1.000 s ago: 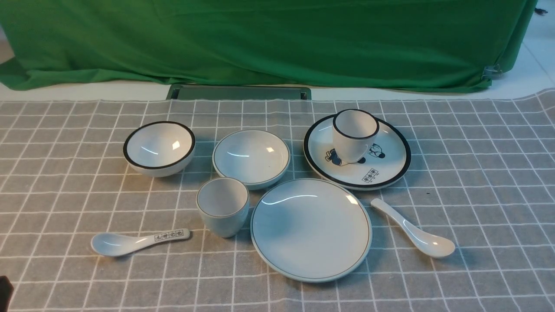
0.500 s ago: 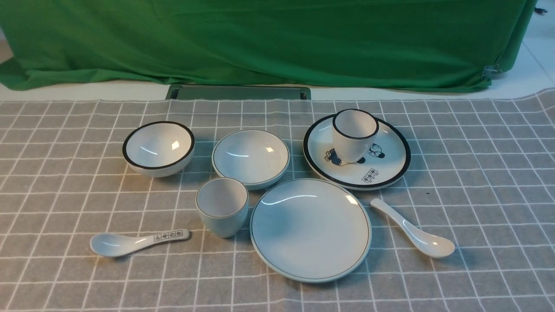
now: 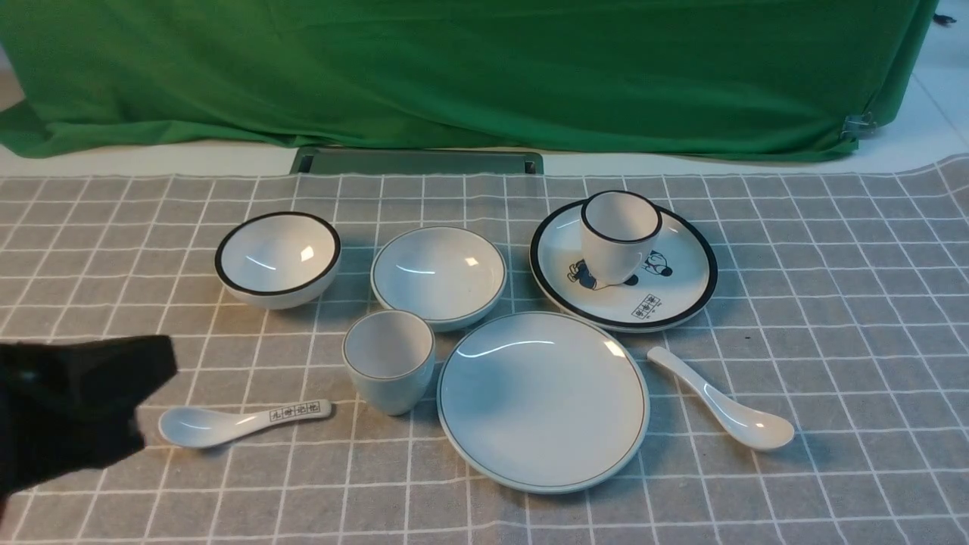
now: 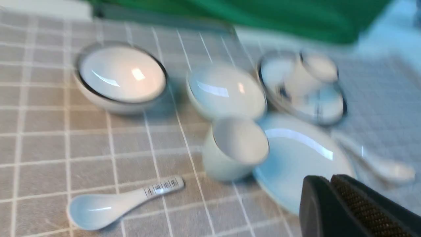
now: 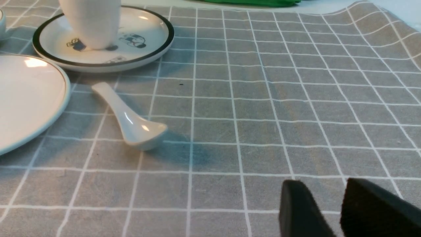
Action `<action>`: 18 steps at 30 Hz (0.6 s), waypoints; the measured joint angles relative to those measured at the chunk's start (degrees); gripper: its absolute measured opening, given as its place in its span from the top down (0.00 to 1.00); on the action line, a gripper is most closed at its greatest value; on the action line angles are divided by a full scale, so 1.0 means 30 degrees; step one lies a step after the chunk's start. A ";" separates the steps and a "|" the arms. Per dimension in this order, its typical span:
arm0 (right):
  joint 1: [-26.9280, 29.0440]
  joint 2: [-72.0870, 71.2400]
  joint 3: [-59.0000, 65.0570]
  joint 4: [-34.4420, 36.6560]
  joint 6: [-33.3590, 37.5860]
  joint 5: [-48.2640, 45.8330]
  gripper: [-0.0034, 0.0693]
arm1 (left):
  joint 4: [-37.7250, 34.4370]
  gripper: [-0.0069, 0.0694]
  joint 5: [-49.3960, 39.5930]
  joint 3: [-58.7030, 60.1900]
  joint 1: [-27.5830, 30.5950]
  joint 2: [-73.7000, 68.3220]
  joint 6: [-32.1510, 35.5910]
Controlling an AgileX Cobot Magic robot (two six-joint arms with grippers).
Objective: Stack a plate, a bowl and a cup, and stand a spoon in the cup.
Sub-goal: Use the left arm to grab a blue rice bowl
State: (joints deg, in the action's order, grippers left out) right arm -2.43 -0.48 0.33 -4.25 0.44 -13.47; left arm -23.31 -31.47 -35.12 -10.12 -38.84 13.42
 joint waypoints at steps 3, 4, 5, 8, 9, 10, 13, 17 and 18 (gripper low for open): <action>0.0000 0.0000 0.0000 0.0000 0.0000 0.0216 0.62 | -0.0020 0.89 -0.0251 -0.1249 -0.0265 -0.3421 0.0936; 0.0000 0.0000 0.0000 0.0000 0.0000 0.0277 0.62 | -0.0001 0.89 -0.0325 -0.1387 -0.0265 -0.3601 0.1198; 0.0000 0.0000 0.0000 0.0000 0.0000 0.0503 0.62 | -0.0021 0.89 -0.0676 -0.1832 -0.0281 -0.4676 0.1970; 0.0000 0.0000 0.0000 0.0869 -0.1687 0.1551 0.62 | -0.0720 0.89 -0.1905 -0.3265 -0.0838 -0.7308 0.3961; 0.0000 0.0000 0.0000 0.1416 -0.2904 0.2211 0.62 | -0.0950 0.89 -0.2144 -0.3678 -0.1259 -0.8072 0.4456; 0.0000 0.0000 0.0000 0.1749 -0.4065 0.2932 0.62 | -0.1058 0.89 -0.2284 -0.4152 -0.1770 -0.8772 0.5055; 0.0000 0.0000 0.0000 0.2164 -0.6406 0.4746 0.62 | -0.1045 0.89 -0.3034 -0.5807 -0.3397 -1.0762 0.6072; -0.0151 0.0000 -0.0139 0.2293 -0.8383 0.5233 0.65 | -0.0242 0.89 -0.4850 -0.8746 -0.4636 -1.3445 0.6300; -0.0309 0.0123 -0.0449 0.2293 -0.8557 0.4678 0.67 | 0.0010 0.89 -0.5220 -0.9744 -0.4813 -1.4040 0.6300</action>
State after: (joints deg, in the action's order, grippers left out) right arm -3.36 -0.11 -1.02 2.63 -25.23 0.56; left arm -23.28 -47.13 -64.35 -24.56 -80.96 32.32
